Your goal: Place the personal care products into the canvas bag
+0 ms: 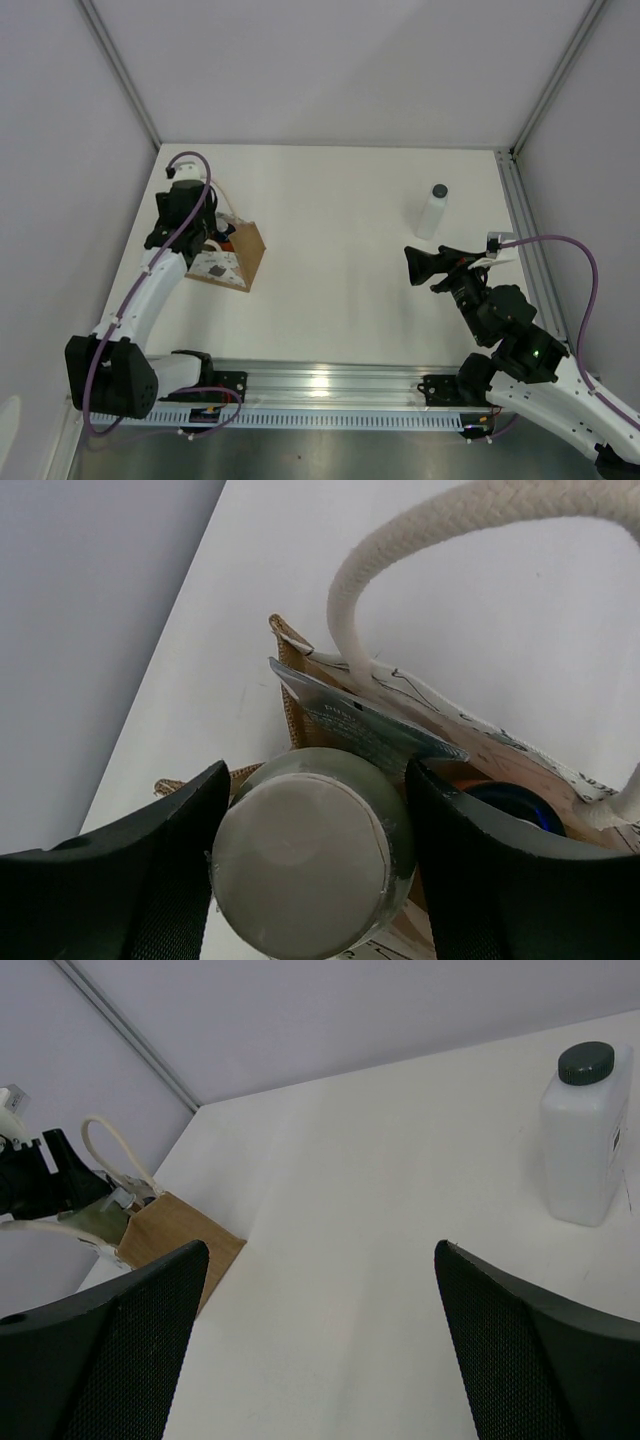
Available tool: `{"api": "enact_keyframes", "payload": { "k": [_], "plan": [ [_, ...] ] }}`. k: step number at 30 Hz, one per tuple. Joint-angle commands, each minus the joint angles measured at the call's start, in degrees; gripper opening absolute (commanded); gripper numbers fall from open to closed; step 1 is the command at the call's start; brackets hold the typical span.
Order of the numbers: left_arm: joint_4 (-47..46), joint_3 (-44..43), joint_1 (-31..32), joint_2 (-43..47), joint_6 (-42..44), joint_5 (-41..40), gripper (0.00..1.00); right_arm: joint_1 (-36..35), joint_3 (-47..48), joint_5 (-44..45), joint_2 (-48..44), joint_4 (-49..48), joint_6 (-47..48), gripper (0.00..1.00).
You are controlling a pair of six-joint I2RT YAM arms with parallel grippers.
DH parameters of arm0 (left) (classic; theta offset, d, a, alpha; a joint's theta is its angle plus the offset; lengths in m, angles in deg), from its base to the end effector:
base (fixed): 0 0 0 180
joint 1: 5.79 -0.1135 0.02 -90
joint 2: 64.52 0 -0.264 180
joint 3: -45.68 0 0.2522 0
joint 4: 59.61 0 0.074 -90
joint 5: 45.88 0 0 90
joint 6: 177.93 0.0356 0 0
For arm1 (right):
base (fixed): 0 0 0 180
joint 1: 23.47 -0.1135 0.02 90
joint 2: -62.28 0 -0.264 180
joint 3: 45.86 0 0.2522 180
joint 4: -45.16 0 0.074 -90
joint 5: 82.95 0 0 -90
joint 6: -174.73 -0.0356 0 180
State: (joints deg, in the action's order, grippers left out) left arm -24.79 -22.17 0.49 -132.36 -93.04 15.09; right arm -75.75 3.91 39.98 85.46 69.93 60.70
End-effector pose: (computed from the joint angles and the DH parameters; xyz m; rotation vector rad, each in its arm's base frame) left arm 0.2593 -0.0112 0.2980 -0.2632 2.1069 0.4329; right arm 0.0806 0.0725 0.3336 0.0781 1.5745 0.6112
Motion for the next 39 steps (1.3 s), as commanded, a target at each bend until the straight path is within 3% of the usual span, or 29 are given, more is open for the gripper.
{"api": "enact_keyframes", "payload": {
  "k": [1, 5, 6, 8, 15, 17, 23, 26, 27, 28, 30, 35, 39],
  "plan": [
    [-8.75, -0.68, -0.83, -0.10, 3.17, -3.83, 0.09, 0.15, 1.26, 0.21, -0.33, -0.55, -0.84, 0.99],
    [-9.19, -0.23, -0.83, -1.69, 4.13, -7.43, 0.16, 0.15, 1.34, 0.29, -0.59, -0.55, -0.93, 0.99],
    [-9.19, -0.23, -0.92, -1.86, 4.48, -7.18, 0.30, 0.15, 1.34, 0.30, -0.33, -0.37, -0.84, 0.99],
    [-8.76, -0.40, -0.84, -2.30, 4.40, -6.91, 0.47, 0.15, 1.43, 0.30, -0.59, -0.28, -0.84, 0.99],
    [-5.87, -1.90, -0.83, -0.29, 2.39, -6.92, 0.65, 0.06, 1.34, 0.21, -0.50, -0.46, -0.84, 0.99],
    [-3.23, -5.76, -0.75, 1.12, -0.34, -3.94, 0.73, 0.15, 1.26, 0.03, -0.33, -0.63, -0.84, 0.99],
    [5.04, -14.19, 1.36, 11.66, -11.50, 10.29, 0.81, 0.15, 1.26, -0.58, 1.42, -1.34, -0.49, 0.99],
    [9.16, -18.57, 6.09, 13.87, -14.40, 18.65, 0.89, 0.15, 1.35, -0.67, 2.92, -1.51, 0.30, 0.99],
    [12.22, -19.47, 10.89, 13.87, -14.93, 19.71, 0.91, 0.15, 1.43, -0.58, 3.27, -1.69, 0.48, 0.99],
    [12.86, -20.18, 14.42, 14.39, -15.46, 18.94, 0.99, 0.24, 1.61, -0.06, 3.45, -1.60, 1.00, 0.99],
    [14.00, -18.96, 24.32, 15.01, -15.90, 16.83, 0.99, 0.24, 1.70, 0.55, 4.15, -1.69, 1.53, 0.99],
    [7.43, -5.44, 38.43, 20.97, -21.87, 17.70, 0.99, 0.24, 0.74, 4.42, 5.47, -2.74, 3.29, 0.99],
    [0.50, 7.63, 47.92, 25.11, -23.72, 15.15, 0.99, 2.17, 5.10, 7.59, 14.39, -3.64, 7.85, 0.99]
  ]
}}
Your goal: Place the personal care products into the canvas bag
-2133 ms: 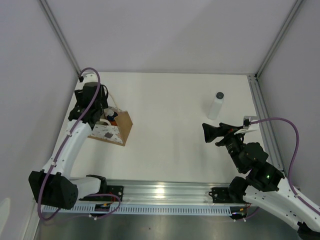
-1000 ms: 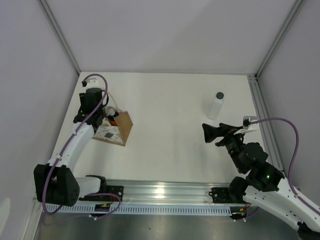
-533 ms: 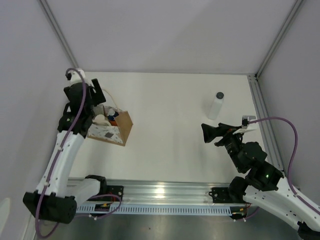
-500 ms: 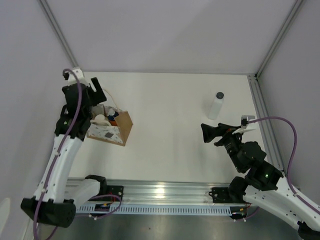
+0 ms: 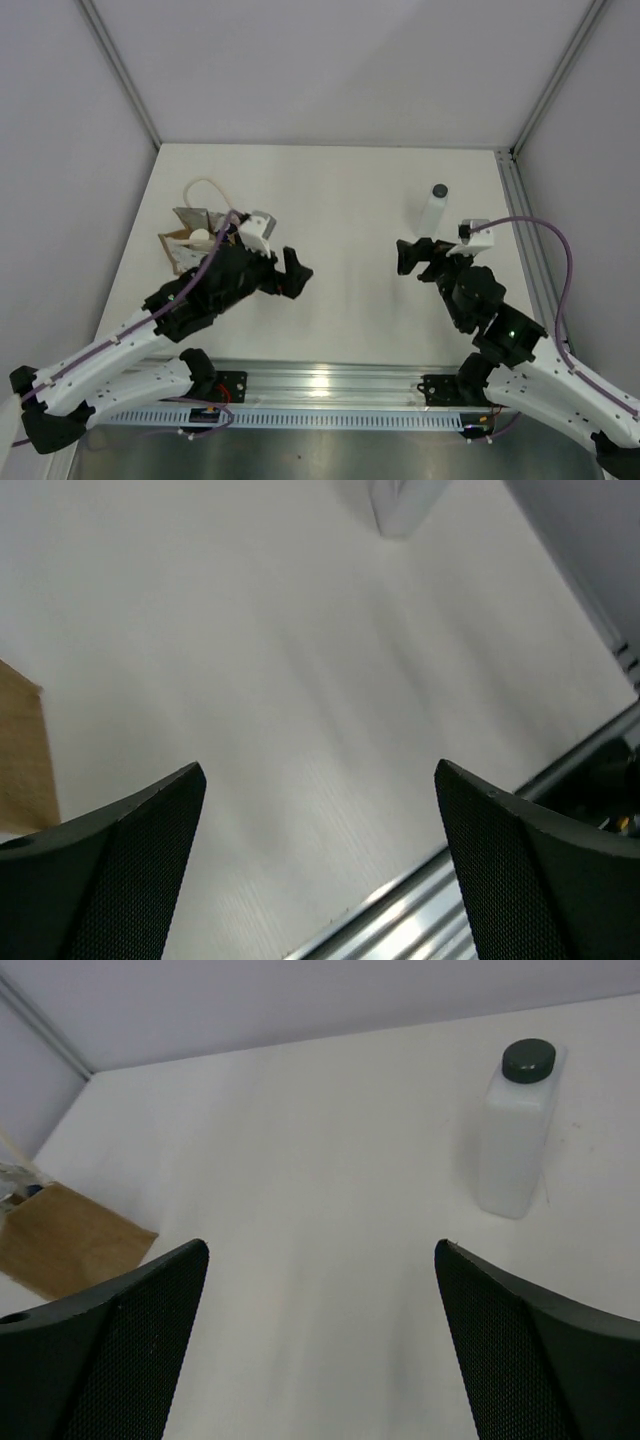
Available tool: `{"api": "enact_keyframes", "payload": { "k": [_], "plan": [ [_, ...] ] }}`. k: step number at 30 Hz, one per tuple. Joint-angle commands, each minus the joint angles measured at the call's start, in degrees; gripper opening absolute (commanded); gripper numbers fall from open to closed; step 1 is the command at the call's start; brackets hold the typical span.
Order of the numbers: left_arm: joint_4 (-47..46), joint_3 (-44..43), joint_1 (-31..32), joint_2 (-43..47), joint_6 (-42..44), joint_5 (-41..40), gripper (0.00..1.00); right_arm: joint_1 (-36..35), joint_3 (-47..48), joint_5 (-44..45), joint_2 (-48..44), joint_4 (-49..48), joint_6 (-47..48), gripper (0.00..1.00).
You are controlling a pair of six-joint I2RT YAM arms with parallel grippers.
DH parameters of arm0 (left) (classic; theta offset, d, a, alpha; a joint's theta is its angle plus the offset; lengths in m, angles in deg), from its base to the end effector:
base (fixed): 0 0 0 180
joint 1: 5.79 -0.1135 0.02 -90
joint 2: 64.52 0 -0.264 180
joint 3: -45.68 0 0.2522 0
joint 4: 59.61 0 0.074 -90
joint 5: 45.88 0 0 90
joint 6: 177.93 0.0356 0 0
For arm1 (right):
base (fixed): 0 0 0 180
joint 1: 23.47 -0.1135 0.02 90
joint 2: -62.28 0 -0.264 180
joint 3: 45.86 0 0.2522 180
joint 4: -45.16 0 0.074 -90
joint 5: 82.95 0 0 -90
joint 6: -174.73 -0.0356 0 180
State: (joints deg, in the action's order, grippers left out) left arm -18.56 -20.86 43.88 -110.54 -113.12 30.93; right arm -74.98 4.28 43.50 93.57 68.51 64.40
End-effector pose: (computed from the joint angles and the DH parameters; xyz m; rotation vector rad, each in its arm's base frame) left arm 0.1192 -0.1279 0.3538 0.2631 1.9571 -0.6488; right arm 0.1008 0.0928 0.3240 0.0386 1.6513 0.4356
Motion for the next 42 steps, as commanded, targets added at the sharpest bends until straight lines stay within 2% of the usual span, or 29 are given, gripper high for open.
{"api": "enact_keyframes", "payload": {
  "k": [1, 2, 5, 7, 9, 13, 18, 20, 23, 28, 31, 32, 34, 36, 40, 42],
  "plan": [
    [-8.02, 8.28, 4.82, 4.09, -3.46, 0.96, 0.99, 3.50, 6.93, 4.85, 8.85, -1.68, 4.95, 0.99],
    [-13.87, 12.30, 4.91, 5.05, -3.46, 6.28, 0.99, 4.91, 11.13, 4.95, 11.57, -1.50, 7.13, 0.99],
    [-17.96, 17.35, 4.91, 4.10, -3.38, 10.37, 0.99, 14.30, 17.39, -0.39, 22.47, 0.33, 6.03, 0.99],
    [-18.15, 19.19, 5.00, 3.48, -2.50, 9.33, 0.99, 21.58, 20.99, -4.53, 31.09, 3.06, 2.08, 0.99],
    [-19.71, 20.42, 5.26, 3.30, -1.62, 7.22, 0.99, 23.29, 24.08, -2.19, 38.10, 2.90, 1.18, 0.99],
    [-21.66, 23.33, 6.14, 4.53, -0.91, 1.86, 0.99, 25.49, 26.98, 1.95, 48.21, -0.44, 5.30, 1.00],
    [-19.38, 24.21, 6.14, 9.00, -2.85, -3.33, 0.99, 29.44, 31.03, 4.16, 56.68, -1.32, 6.45, 1.00],
    [-19.99, 26.13, 6.23, 14.10, -3.28, -4.03, 0.99, 30.14, 32.52, 4.86, 59.31, -0.89, 6.36, 0.99],
    [-21.39, 28.24, 6.23, 21.04, -3.90, -4.65, 0.99, 31.03, 33.49, 5.21, 60.99, -1.05, 6.27, 0.99],
    [-22.19, 31.15, 6.23, 26.77, -4.43, -5.27, 1.00, 31.90, 32.18, 2.50, 62.23, -4.65, 8.47, 0.99],
    [-21.93, 30.72, 6.14, 26.25, -4.43, -5.70, 0.99, 33.13, 31.91, -1.55, 62.93, -6.86, 10.31, 0.90],
    [-21.75, 30.63, 6.14, 25.37, -4.34, -5.97, 0.99, 33.40, 32.00, -2.68, 63.19, -7.12, 10.49, 0.79],
    [-21.14, 30.01, 6.14, 24.67, -4.34, -6.50, 0.99, 34.36, 31.91, -4.18, 63.20, -7.91, 10.58, 0.67],
    [-21.14, 29.92, 6.14, 24.23, -3.99, -7.02, 0.99, 34.80, 31.04, -7.26, 63.11, -8.79, 11.02, 0.61],
    [-20.70, 29.31, 6.14, 23.09, -2.15, -8.68, 0.99, 35.16, 31.21, -8.85, 64.42, -8.18, 11.63, 0.58],
    [-19.91, 28.69, 6.14, 22.29, -2.14, -11.92, 0.99, 35.16, 31.21, -9.55, 65.30, -7.92, 12.60, 0.46]
  ]
}}
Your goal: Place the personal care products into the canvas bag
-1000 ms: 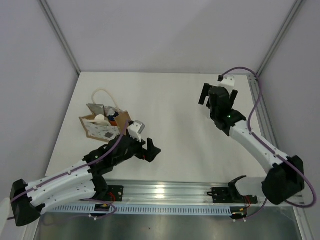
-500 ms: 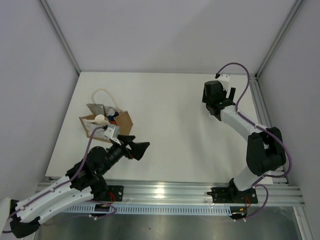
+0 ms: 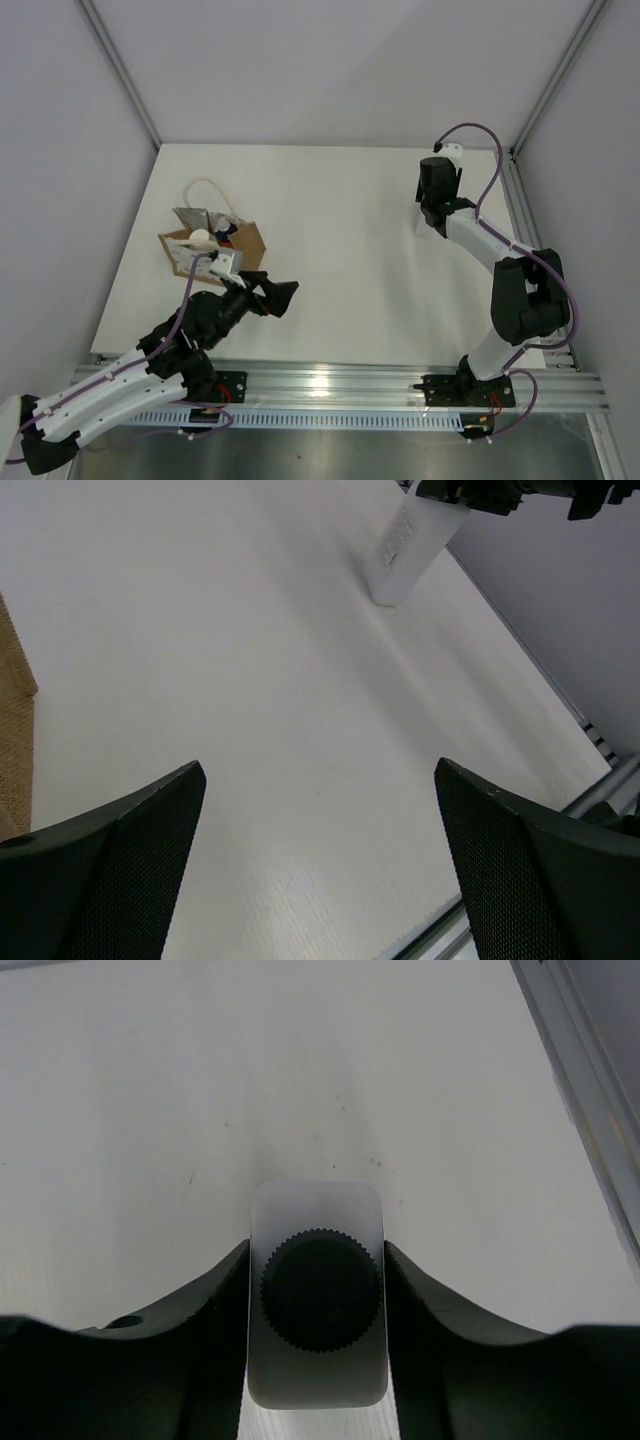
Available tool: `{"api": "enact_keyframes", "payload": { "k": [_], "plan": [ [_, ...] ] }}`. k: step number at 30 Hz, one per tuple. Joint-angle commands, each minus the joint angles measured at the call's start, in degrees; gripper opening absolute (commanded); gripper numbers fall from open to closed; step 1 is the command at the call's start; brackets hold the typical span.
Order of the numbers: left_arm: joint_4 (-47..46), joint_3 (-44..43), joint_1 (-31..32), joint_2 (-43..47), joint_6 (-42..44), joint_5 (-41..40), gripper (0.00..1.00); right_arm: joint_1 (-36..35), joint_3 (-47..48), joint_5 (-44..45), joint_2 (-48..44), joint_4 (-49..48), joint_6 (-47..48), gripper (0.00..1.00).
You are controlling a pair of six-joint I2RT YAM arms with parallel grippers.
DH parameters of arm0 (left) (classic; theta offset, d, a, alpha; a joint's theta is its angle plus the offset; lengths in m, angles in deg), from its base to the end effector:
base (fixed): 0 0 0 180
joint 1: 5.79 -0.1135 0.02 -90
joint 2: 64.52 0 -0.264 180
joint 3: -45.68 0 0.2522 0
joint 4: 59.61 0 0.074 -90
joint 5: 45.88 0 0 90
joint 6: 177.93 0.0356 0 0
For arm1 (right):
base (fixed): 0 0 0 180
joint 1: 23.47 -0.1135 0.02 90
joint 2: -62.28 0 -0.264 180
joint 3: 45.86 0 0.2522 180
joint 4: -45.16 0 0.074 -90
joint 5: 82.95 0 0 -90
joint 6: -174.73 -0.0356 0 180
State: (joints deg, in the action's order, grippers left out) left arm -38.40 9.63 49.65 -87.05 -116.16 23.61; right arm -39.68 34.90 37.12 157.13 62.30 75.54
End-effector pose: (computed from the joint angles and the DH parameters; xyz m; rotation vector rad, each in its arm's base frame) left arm 0.0827 -0.0981 0.2593 0.1417 1.7536 -0.7788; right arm 0.3666 0.0880 0.2608 0.1817 2.0395 -0.2799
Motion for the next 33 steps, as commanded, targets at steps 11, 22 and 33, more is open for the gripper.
{"api": "enact_keyframes", "payload": {
  "k": [11, 22, 33],
  "plan": [
    [2.75, -2.41, 0.46, -2.09, -1.04, -14.64, 0.99, -5.05, -4.15, -15.72, -4.49, -2.50, 1.98, 0.00],
    [4.07, -0.48, 0.37, 3.53, -1.30, -17.54, 0.99, -29.05, -5.30, -16.81, -8.80, -2.76, 8.49, 0.00],
    [3.90, 0.14, 0.37, 4.68, -0.51, -16.84, 0.99, -41.01, -2.67, -13.37, -8.62, 1.54, 8.93, 0.32]
  ]
}}
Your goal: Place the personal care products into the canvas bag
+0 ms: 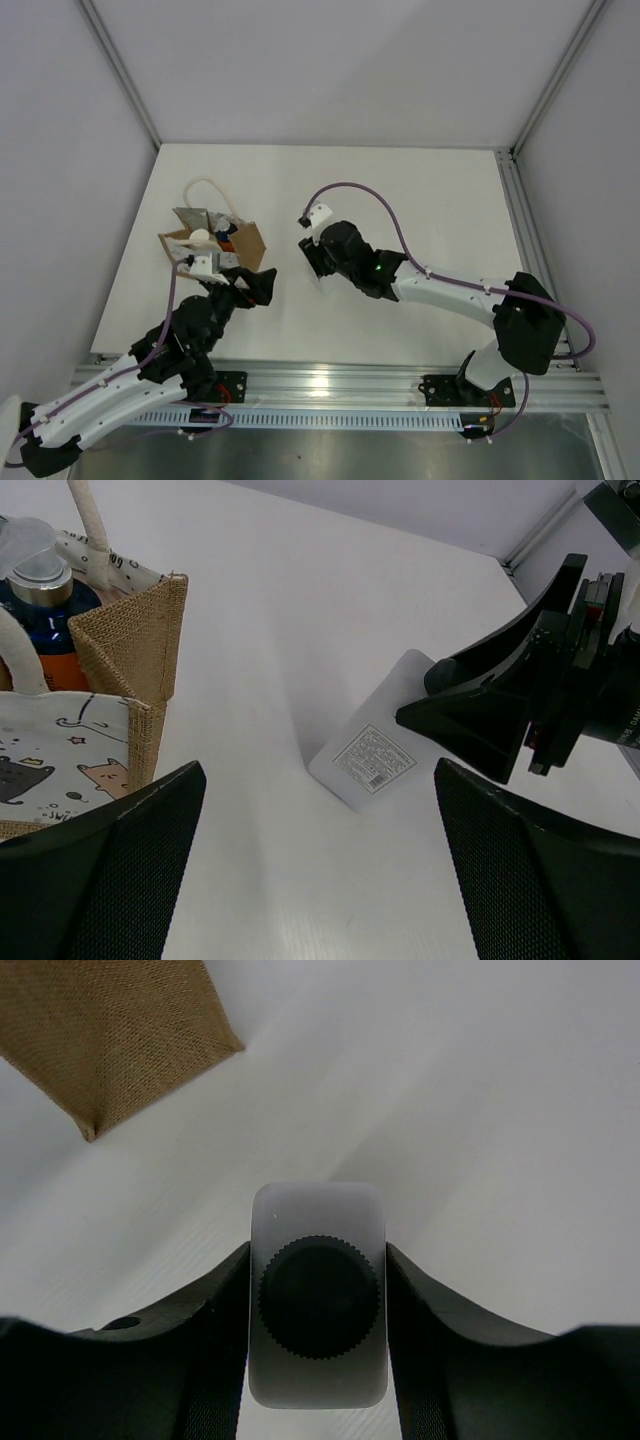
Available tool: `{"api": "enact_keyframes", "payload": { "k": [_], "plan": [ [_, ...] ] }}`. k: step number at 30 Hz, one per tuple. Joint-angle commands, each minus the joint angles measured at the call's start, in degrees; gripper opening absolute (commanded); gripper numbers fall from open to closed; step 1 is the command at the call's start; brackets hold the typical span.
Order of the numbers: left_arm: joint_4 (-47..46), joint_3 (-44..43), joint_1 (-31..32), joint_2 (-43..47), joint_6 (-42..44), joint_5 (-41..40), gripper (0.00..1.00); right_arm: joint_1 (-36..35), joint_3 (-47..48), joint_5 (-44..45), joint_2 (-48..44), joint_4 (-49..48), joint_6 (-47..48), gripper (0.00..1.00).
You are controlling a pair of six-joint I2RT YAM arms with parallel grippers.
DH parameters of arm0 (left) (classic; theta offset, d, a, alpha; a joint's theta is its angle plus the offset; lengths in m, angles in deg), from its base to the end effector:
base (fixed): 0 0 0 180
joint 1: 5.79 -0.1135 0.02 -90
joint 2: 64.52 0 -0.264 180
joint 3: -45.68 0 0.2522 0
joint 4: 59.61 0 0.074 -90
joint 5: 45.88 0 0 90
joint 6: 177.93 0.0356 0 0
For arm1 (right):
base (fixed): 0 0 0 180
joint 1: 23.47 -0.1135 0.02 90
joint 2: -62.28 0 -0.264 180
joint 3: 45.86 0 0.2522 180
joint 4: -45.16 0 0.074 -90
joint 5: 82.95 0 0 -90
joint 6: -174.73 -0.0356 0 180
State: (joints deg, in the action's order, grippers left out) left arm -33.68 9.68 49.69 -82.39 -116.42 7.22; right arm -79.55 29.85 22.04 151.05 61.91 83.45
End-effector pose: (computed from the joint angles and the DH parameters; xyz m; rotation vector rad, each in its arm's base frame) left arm 0.0799 -0.0785 0.2591 -0.0815 1.7078 -0.5509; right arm 0.2052 0.2887 0.2666 -0.8177 1.9227 0.3390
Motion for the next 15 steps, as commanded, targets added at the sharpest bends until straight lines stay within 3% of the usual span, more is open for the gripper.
{"api": "enact_keyframes", "payload": {
  "k": [1, 4, 8, 10, 15],
  "plan": [
    [-1.09, 0.18, 0.41, -0.06, 0.01, -0.19, 0.99, -1.23, 2.38, 2.15, -2.81, 2.20, 1.01, 0.44],
    [-1.00, -0.61, 0.41, -1.03, 0.54, 1.04, 0.99, -1.41, 2.21, 2.60, -5.09, 2.82, 0.40, 0.59],
    [0.93, -2.72, 0.33, -5.58, -0.69, 3.06, 0.99, -1.49, 3.08, 3.38, -8.52, 6.05, -1.97, 0.70],
    [0.67, -3.94, 0.33, -7.52, -0.60, 5.52, 0.99, -1.49, 3.52, 4.61, -11.24, 7.64, -3.46, 0.83],
    [6.45, -9.56, 0.33, -16.57, -6.48, 7.81, 0.97, -1.41, 1.60, 11.81, -22.55, 12.39, -9.00, 0.87]
  ]
}}
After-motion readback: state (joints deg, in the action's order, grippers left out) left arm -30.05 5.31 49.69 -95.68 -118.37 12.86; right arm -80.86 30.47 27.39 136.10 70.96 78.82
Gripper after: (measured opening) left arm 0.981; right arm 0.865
